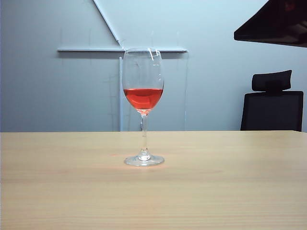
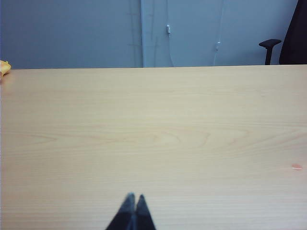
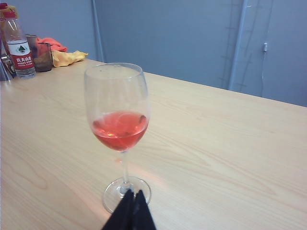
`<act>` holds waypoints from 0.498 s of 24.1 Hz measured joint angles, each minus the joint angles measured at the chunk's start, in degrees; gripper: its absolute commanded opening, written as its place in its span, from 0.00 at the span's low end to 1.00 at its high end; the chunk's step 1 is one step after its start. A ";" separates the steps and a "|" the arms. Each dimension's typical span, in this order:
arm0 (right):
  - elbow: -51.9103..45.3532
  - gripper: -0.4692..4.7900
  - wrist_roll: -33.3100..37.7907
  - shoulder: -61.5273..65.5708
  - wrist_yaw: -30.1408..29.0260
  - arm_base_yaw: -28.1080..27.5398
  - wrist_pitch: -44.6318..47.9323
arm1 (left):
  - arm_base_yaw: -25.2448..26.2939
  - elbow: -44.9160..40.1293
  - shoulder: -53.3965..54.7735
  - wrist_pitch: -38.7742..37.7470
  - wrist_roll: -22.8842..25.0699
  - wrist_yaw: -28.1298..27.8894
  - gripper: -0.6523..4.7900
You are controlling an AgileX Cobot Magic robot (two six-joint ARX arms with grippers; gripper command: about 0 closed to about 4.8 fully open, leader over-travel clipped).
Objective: Gently pick up the goblet, rotate it counterclockwise for two full turns (viewing from above), and then place it back on the table.
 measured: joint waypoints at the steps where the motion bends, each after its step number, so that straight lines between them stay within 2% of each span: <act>1: -0.02 0.08 0.02 0.07 -0.02 0.00 -0.04 | 0.00 0.00 0.00 0.00 0.00 0.00 0.11; 12: -0.02 0.08 0.00 0.09 -0.02 0.00 -0.61 | 0.00 0.00 0.02 0.00 0.00 0.00 0.11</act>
